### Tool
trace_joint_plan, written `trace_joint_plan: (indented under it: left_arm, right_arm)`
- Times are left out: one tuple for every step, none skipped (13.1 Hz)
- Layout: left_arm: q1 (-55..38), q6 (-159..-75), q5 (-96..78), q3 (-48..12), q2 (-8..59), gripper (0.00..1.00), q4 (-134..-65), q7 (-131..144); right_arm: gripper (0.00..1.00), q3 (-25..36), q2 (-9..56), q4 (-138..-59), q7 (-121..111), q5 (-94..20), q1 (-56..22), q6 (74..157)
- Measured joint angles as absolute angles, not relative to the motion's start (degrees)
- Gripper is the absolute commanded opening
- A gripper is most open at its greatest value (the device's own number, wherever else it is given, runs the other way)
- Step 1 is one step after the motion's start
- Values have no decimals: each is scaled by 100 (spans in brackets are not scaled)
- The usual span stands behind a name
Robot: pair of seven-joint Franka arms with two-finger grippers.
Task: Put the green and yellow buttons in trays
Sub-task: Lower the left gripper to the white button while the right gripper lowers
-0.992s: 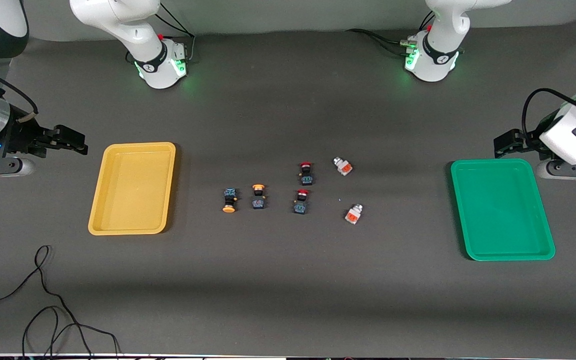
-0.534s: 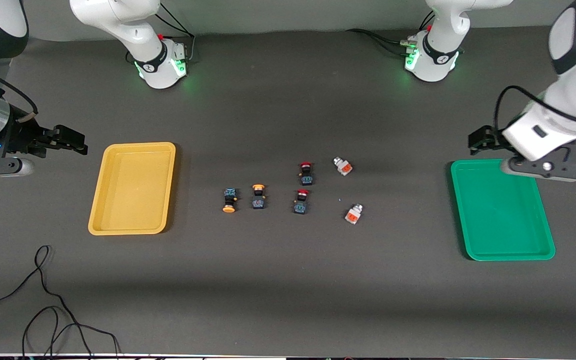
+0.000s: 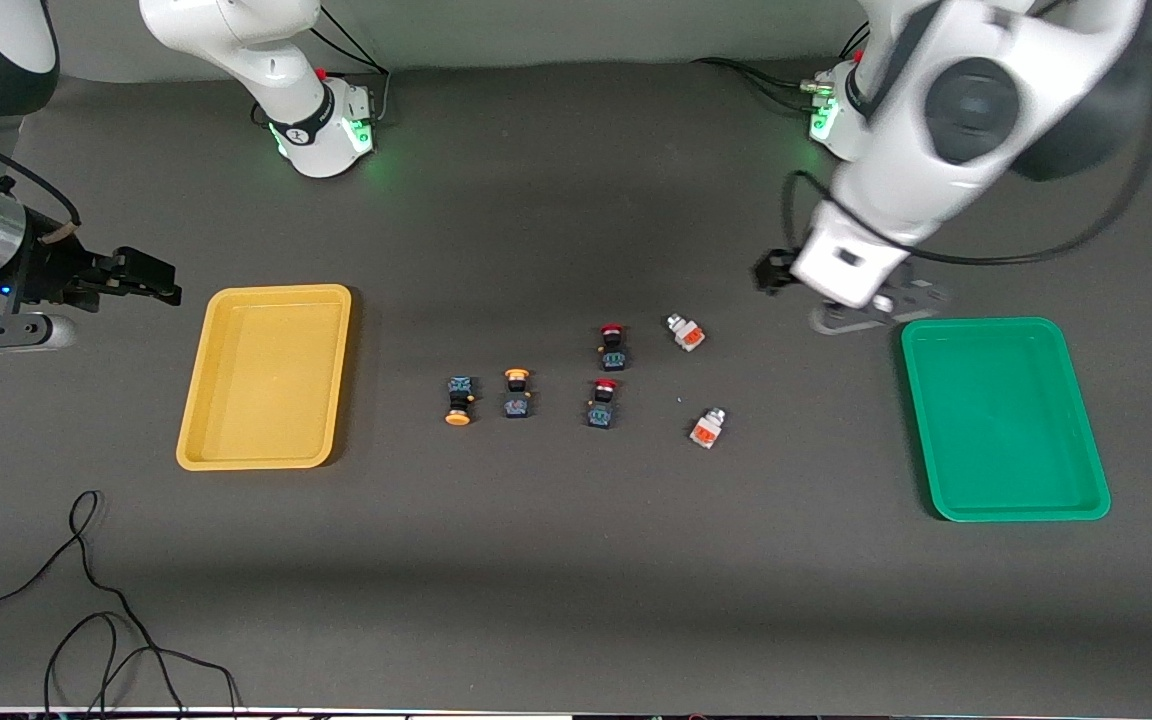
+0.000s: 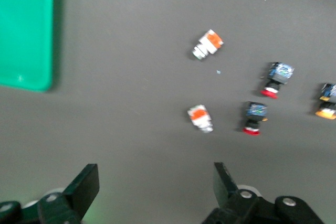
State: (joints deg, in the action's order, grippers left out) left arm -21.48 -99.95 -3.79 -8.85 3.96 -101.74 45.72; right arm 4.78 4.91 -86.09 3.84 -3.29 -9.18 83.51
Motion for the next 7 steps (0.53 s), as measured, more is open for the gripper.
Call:
trace_joint_plan:
  left_arm:
    - [-2447, -10212, -382, -893, 399, 97, -10323, 5167]
    - [-2733, -10406, -385, -898, 404, 96, -10445, 5670]
    - [-2988, -10565, -385, -901, 407, 96, -10542, 6080]
    - [-3179, -10682, -385, -904, 407, 96, -10631, 6383]
    - [-3263, -10770, -383, -903, 405, 96, -10717, 6530]
    - [-3268, -10895, -382, -892, 400, 96, -10831, 6557]
    - [-3258, -11045, -378, -846, 397, 96, -10980, 6556]
  right_arm:
    - [100, 463, 502, -8612, 573, -477, -949, 8351]
    - [100, 449, 532, -8618, 750, -561, -1049, 8359]
    - [100, 441, 586, -8628, 953, -592, -1229, 8408]
    - [100, 430, 678, -8651, 1252, -600, -1467, 8527]
    - [100, 419, 790, -8713, 1579, -605, -1720, 8720]
    - [100, 409, 916, -8837, 1894, -605, -1979, 8999]
    - [100, 402, 1048, -9010, 2098, -605, -2199, 9322]
